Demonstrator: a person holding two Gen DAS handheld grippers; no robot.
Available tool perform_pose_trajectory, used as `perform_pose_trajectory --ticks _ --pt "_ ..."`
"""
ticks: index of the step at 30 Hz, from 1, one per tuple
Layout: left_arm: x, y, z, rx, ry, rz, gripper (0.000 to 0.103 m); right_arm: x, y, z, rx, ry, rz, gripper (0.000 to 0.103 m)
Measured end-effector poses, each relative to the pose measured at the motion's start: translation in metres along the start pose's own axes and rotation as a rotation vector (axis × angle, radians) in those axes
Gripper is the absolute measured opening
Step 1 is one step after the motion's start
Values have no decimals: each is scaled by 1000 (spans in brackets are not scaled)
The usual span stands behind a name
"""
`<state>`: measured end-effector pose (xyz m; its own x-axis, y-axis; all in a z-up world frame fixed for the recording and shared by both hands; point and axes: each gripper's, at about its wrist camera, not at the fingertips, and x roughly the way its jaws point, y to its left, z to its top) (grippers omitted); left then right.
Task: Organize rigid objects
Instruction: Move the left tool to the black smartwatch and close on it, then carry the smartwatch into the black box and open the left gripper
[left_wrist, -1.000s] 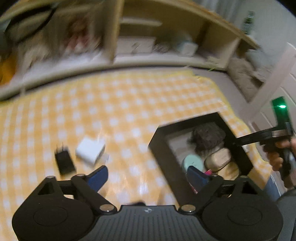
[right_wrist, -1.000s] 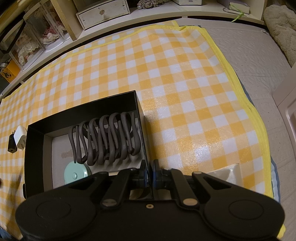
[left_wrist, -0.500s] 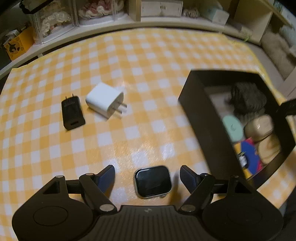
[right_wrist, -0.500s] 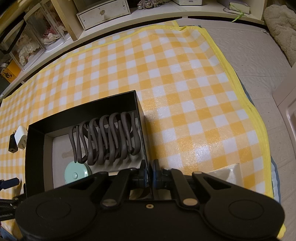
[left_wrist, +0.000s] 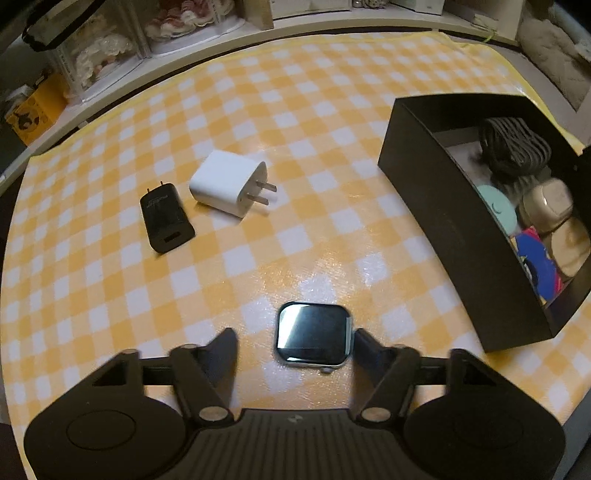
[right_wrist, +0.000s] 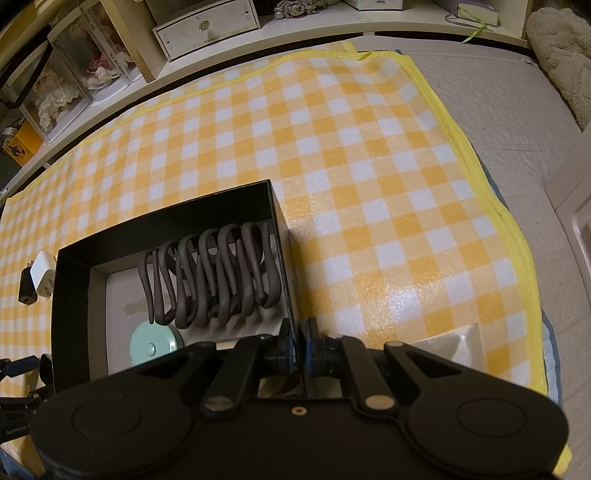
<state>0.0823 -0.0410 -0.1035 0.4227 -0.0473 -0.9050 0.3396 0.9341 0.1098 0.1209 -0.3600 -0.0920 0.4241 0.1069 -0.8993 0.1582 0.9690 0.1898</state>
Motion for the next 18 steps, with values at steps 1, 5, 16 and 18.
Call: perform_pose_trajectory --ticks 1,5,16,18 --pt "0 -1 0 2 -1 -9 59 0 0 0 0 0 0 7" --pt "-2 -7 -1 24 -6 -23 48 0 0 0 -1 0 -2 7" --pt "-5 6 -5 -101 10 -30 54 0 -1 0 0 0 0 7" --pt "-6 11 -6 -139 15 -28 58 0 0 0 0 0 0 7"
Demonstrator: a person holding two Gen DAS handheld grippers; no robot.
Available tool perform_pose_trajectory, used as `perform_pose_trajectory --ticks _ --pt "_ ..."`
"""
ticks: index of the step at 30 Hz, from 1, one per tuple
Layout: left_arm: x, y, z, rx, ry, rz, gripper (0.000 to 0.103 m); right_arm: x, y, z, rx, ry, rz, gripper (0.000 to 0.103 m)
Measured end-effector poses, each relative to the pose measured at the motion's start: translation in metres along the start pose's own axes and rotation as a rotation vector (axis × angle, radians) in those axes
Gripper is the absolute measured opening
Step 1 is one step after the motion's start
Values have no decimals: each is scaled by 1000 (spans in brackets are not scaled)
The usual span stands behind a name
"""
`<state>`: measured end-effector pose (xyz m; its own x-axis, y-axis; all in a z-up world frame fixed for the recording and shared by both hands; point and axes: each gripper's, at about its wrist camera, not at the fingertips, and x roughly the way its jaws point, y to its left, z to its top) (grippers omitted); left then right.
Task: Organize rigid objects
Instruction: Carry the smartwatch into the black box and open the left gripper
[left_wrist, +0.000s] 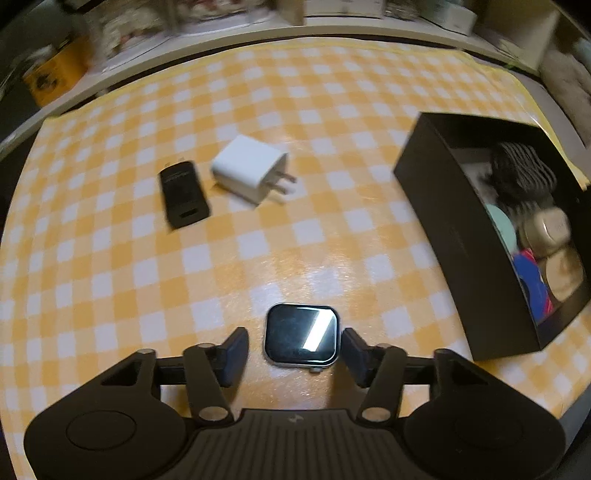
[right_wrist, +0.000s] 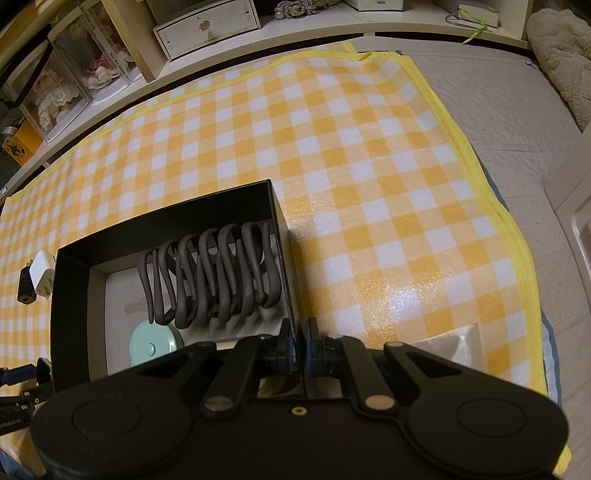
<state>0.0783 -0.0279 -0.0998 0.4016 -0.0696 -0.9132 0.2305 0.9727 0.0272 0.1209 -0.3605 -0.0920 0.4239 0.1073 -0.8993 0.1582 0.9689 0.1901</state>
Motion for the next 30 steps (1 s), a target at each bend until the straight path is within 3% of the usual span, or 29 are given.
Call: perform_pose_trajectory --ticks 6,10,15,20,25,30 --pt "-3 13 -1 -153 18 -81 56 0 0 0 -1 0 -2 7" --pt "-3 4 -2 -107 9 -53 47 -1 0 0 -5 0 -4 7" --pt "-1 1 0 -71 -9 -53 47 -1 0 0 -6 0 -5 7" --pt "-16 -8 13 21 -125 -55 46 -1 0 -1 -7 0 -4 7" --pt "-39 -12 25 51 -235 -107 46 -1 0 -1 -7 0 -4 7" --pt "-68 -31 37 198 -355 -151 46 -1 0 -1 -8 0 -4 6"
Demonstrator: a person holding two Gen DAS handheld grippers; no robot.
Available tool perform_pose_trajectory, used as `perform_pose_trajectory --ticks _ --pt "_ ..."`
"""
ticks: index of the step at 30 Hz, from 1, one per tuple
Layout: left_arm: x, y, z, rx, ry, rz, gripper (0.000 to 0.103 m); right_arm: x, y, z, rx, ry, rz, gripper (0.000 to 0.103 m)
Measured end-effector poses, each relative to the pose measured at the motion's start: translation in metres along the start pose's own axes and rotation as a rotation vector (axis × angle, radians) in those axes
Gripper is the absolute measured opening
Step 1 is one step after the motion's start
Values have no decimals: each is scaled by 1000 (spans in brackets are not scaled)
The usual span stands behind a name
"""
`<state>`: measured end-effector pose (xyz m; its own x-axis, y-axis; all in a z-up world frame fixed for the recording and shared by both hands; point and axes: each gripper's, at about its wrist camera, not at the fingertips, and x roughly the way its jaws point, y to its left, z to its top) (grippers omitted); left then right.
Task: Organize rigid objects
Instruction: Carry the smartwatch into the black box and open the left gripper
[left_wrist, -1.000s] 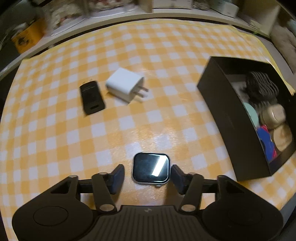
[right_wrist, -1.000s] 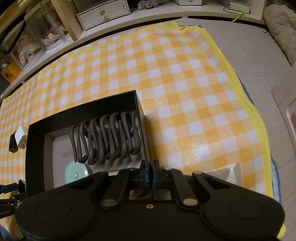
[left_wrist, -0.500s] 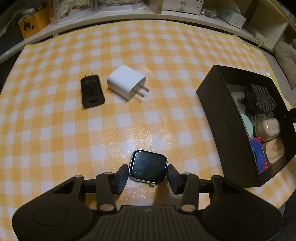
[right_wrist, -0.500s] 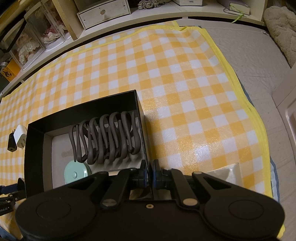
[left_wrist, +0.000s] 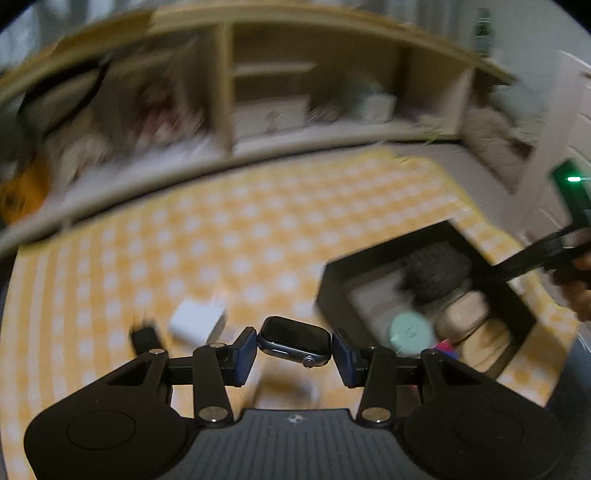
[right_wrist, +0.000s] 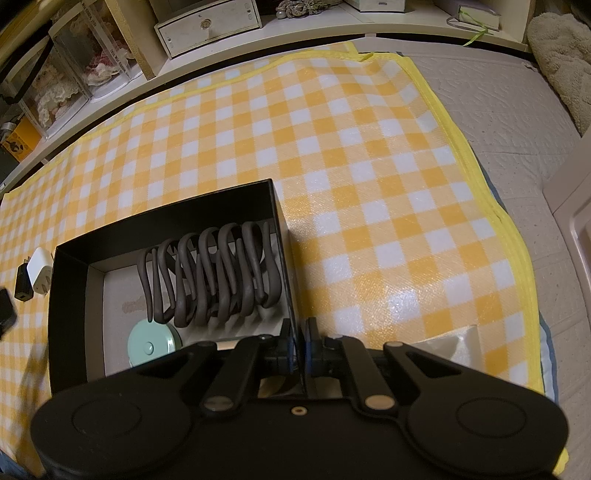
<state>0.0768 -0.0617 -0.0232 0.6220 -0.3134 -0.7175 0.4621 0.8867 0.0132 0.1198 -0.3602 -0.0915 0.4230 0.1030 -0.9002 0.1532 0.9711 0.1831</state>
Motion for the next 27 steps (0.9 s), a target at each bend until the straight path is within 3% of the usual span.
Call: perform_pose_trajectory --ticks 7,9,13,17,23,27 --pt "-4 -36 24 286 -36 -114 46 0 0 0 1 0 0 6" --pt "1 -49 23 408 -43 -144 46 0 0 0 1 0 1 6" --pt "22 -71 17 640 22 -176 46 0 0 0 2 0 1 7" --pt "35 -78 18 705 71 -223 46 0 1 0 1 0 3 7" --pt "56 -83 20 687 135 -291 46 -1 1 0 1 0 8 7" --pt "68 -86 16 720 183 -286 46 -1 1 0 -1 0 7 7"
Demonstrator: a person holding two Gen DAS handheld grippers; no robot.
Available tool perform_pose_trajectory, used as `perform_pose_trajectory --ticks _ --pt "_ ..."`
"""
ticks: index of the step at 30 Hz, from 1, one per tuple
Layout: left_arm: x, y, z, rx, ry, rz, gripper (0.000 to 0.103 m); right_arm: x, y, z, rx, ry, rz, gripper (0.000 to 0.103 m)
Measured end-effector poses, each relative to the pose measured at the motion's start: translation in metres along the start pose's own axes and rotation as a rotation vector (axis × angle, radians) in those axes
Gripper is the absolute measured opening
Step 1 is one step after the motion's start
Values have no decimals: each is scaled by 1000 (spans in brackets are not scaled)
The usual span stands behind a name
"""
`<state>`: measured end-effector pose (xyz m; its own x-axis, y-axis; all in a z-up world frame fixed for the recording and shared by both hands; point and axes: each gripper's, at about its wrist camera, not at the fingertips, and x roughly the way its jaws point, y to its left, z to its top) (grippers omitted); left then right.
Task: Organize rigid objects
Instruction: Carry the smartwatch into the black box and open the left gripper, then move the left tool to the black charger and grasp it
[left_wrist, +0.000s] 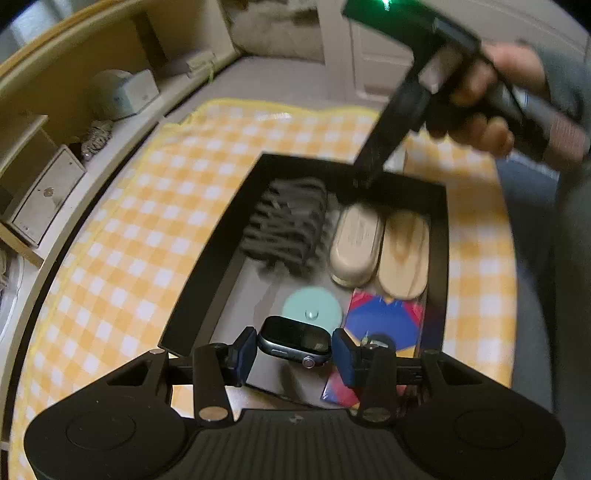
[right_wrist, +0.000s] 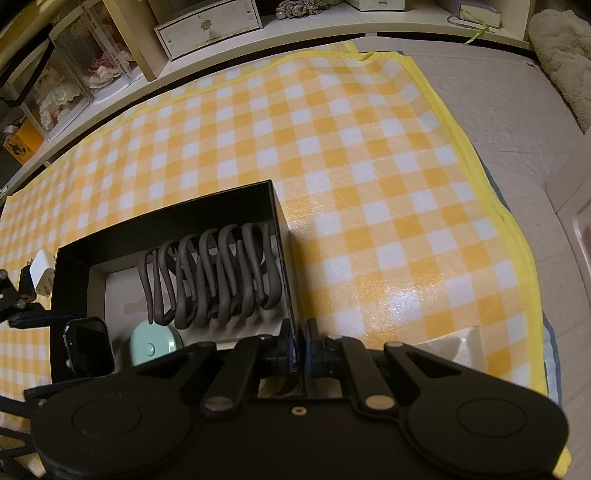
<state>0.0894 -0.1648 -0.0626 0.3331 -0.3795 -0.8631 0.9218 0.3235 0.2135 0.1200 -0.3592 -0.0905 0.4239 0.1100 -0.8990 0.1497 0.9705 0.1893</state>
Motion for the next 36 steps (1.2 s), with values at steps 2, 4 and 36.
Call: perform_pose_trajectory --ticks 2,4,36 --pt "5 -1 -1 23 20 0 46 0 0 0 2 1 0 7" --pt "9 -1 -1 31 34 -8 46 0 0 0 1 0 0 7" --pt "-34 0 -12 -216 -54 -48 80 0 0 0 -1 0 0 7"
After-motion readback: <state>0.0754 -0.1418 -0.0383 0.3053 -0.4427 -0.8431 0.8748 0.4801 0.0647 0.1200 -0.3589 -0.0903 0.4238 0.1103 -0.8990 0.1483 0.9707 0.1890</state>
